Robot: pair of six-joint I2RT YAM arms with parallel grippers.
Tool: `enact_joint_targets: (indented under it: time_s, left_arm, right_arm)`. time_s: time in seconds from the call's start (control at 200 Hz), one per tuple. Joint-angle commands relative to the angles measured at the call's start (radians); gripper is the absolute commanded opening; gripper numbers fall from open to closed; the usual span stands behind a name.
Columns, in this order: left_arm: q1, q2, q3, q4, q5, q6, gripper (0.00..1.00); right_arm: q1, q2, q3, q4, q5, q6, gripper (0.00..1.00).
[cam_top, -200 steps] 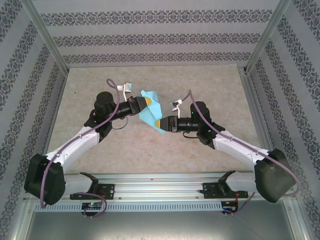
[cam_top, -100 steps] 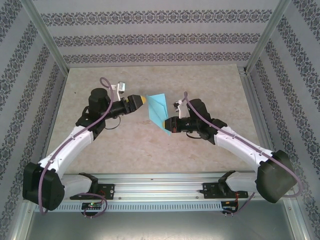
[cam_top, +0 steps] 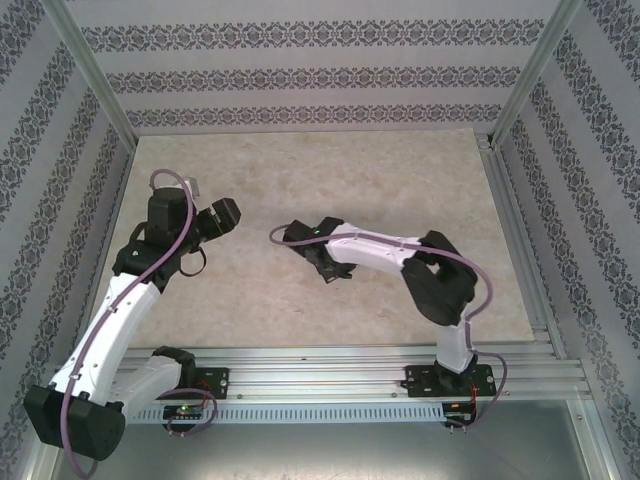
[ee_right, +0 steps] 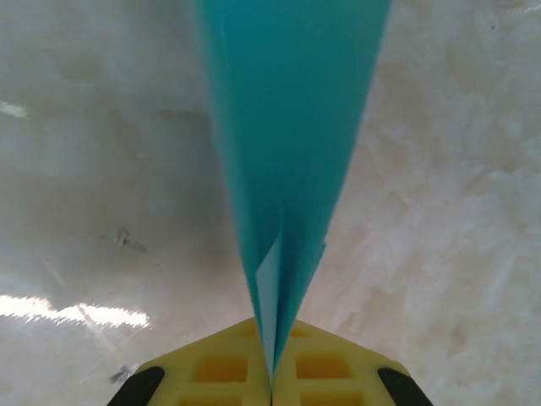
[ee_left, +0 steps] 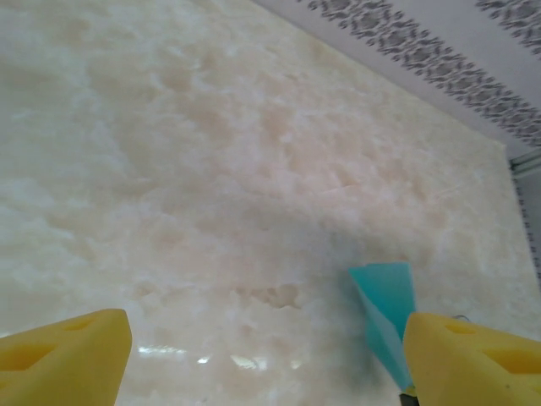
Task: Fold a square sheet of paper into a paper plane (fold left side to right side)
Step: Turn over the paper at the center of the table.
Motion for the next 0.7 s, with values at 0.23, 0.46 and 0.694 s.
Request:
enact_joint_targets:
  time_s: [0.23,0.46,0.694]
  left_arm:
    - [0.033,0.053,-0.084,-0.030,-0.051,0.032,0.85]
    - [0.038,0.084,-0.133,0.035,0.042,0.045,0.85]
    - [0.034,0.153,-0.214,0.263,0.377,0.022,0.83]
  right_arm:
    - [0.131,0.114,0.163,-0.155,0.137,0.021,0.27]
    - [0.165,-0.049,0.098,0.022,-0.133,-0.019,0.48]
    - [0.053,-0.319,-0.062,0.177,-0.318,-0.024,0.56]
